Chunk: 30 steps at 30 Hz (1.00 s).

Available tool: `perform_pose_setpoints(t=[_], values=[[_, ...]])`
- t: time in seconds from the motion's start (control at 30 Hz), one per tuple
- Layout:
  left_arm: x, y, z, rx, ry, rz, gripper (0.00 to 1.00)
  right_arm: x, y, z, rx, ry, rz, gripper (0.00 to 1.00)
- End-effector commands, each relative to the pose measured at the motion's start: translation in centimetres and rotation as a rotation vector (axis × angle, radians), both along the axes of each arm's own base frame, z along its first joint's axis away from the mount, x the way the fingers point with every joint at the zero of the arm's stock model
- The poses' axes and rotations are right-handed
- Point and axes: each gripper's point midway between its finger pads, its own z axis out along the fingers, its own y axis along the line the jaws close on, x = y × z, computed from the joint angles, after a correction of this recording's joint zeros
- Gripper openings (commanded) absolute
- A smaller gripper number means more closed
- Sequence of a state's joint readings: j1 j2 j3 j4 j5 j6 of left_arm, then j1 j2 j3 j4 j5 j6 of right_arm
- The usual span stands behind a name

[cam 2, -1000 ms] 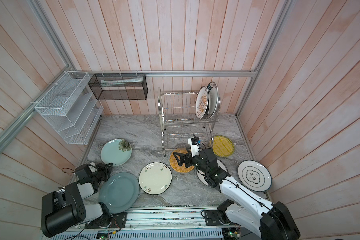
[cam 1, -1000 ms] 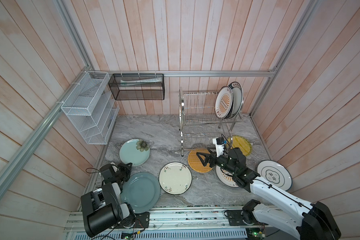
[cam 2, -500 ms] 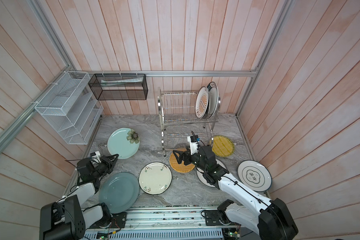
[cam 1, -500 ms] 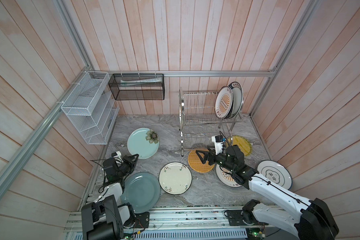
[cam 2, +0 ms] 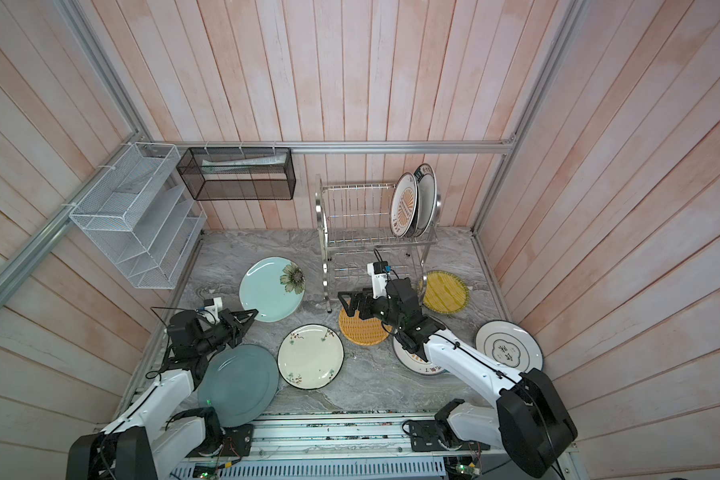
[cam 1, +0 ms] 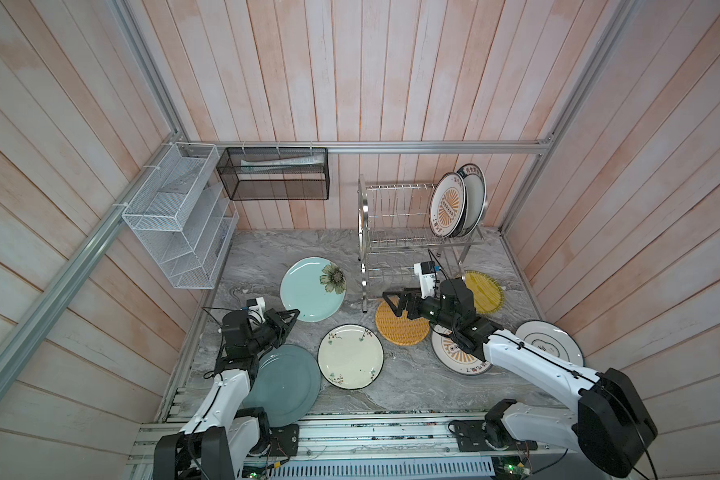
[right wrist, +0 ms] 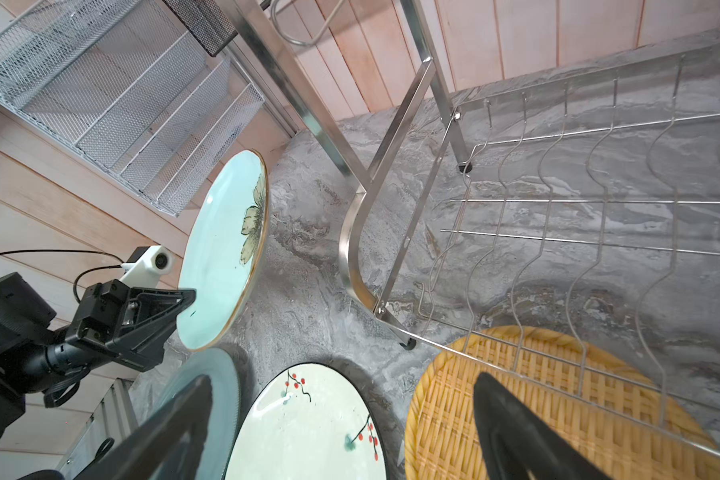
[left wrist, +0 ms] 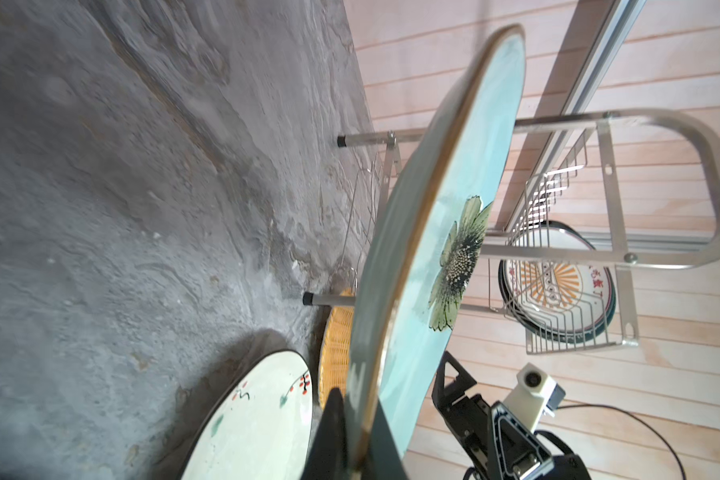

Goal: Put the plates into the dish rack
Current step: 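Drag the flower plate toward the right gripper while the right gripper reaches it, then grasp the flower plate's top edge with the right gripper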

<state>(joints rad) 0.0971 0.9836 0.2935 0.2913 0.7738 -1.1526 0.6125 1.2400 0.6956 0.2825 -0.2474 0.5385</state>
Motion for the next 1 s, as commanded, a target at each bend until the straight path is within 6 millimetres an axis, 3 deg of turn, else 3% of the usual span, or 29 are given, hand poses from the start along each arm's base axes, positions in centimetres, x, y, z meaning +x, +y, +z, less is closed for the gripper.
perform_pose_setpoints(t=[0.0,0.27,0.43,0.67,0.97], values=[[0.8,-1.4,5.0,0.007,-0.168,-0.029,0.0,-0.2,1.5,1.2,0.041,0.019,0.042,0.98],[-0.1,-5.9,5.8,-0.001,-0.187,-0.112,0.0,-0.4,3.1,1.1,0.04,0.045,0.064,0.97],[-0.5,-7.6,6.4,-0.016,-0.205,-0.141,0.0,0.1,3.5,0.1,0.034,0.09,0.052,0.91],[-1.1,-8.8,7.2,-0.026,-0.227,-0.166,0.0,0.3,4.2,-0.5,0.043,0.128,0.059,0.75],[-1.4,-9.3,7.4,-0.032,-0.237,-0.176,0.0,0.1,5.0,-0.9,0.058,0.151,0.076,0.44]])
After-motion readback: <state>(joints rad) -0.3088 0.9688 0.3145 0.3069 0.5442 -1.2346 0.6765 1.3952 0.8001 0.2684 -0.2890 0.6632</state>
